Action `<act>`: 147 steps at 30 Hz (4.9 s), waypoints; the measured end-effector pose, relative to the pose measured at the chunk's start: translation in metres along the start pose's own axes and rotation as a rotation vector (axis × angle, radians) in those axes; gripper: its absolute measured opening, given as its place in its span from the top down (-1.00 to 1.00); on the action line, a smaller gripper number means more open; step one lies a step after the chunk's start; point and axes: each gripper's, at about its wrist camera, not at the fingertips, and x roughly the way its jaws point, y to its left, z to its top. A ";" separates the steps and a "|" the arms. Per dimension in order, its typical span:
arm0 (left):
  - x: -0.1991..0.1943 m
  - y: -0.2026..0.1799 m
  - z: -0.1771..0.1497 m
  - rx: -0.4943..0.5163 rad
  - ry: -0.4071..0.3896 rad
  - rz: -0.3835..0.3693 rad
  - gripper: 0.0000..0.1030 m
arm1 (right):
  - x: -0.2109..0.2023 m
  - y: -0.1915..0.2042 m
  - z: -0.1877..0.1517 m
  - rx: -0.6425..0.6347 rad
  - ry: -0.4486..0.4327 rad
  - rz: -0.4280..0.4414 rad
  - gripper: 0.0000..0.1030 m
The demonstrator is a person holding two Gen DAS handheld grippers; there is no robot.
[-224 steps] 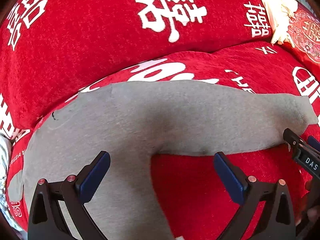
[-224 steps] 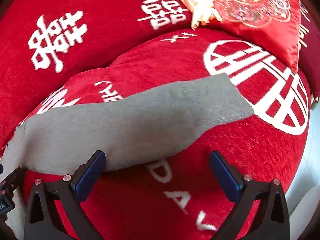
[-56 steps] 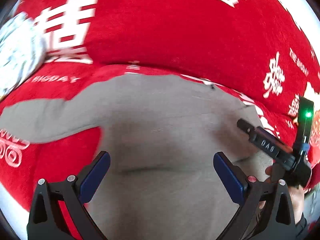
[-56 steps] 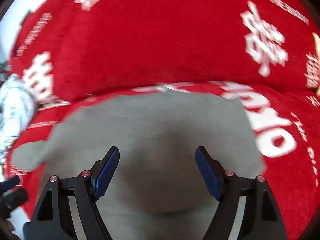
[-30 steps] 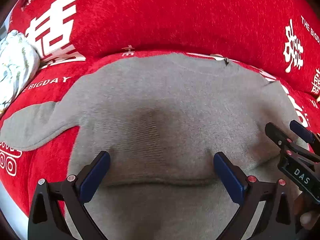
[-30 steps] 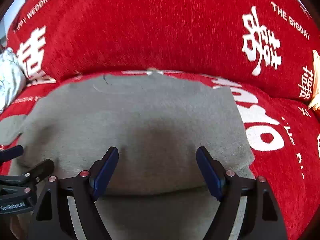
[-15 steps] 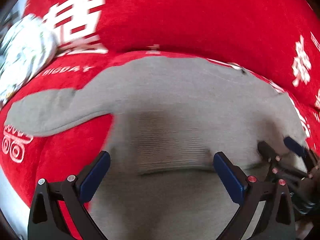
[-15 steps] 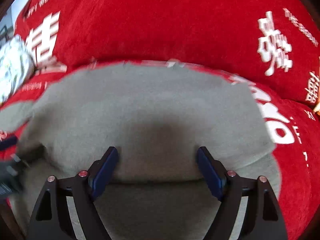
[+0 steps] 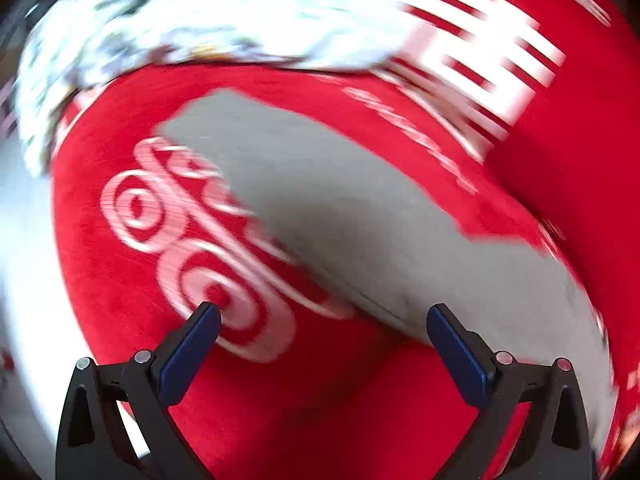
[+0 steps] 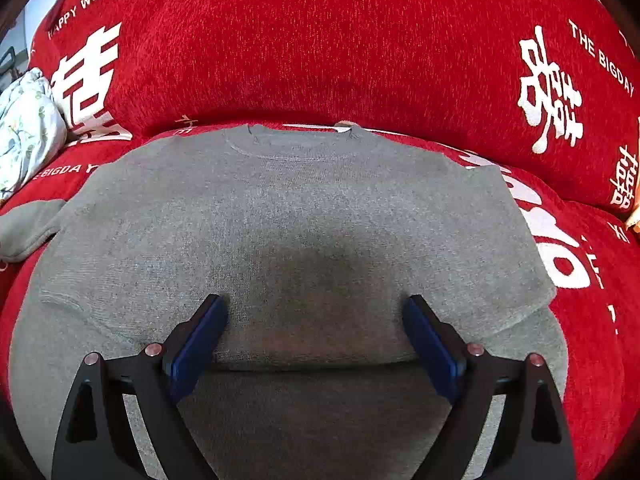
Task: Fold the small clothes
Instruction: 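Move the left tool to the cuff of the other grey sleeve, then close the left gripper on the other sleeve cuff, then lift the sleeve with the left gripper and carry it across the sweater body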
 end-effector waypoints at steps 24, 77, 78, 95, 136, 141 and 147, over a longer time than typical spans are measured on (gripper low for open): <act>0.075 0.089 0.084 -0.395 0.040 -0.563 0.82 | 0.000 -0.001 -0.001 0.003 -0.007 -0.003 -0.81; -0.032 -0.275 -0.094 0.500 -0.003 -0.088 0.82 | -0.031 -0.039 -0.036 0.065 -0.061 0.115 -0.86; -0.033 -0.279 -0.097 0.509 0.000 -0.086 0.82 | -0.031 -0.042 -0.036 0.074 -0.060 0.125 -0.86; -0.043 -0.342 -0.158 0.628 0.040 -0.056 0.82 | -0.047 -0.077 -0.052 0.094 -0.043 0.075 -0.86; -0.097 -0.435 -0.231 0.859 0.040 -0.194 0.82 | -0.053 -0.075 -0.065 0.069 -0.072 0.044 -0.86; -0.099 -0.440 -0.238 0.875 0.041 -0.200 0.82 | -0.056 -0.077 -0.067 0.072 -0.076 0.054 -0.86; -0.099 -0.448 -0.253 0.902 0.050 -0.208 0.82 | -0.060 -0.075 -0.071 0.057 -0.083 0.048 -0.86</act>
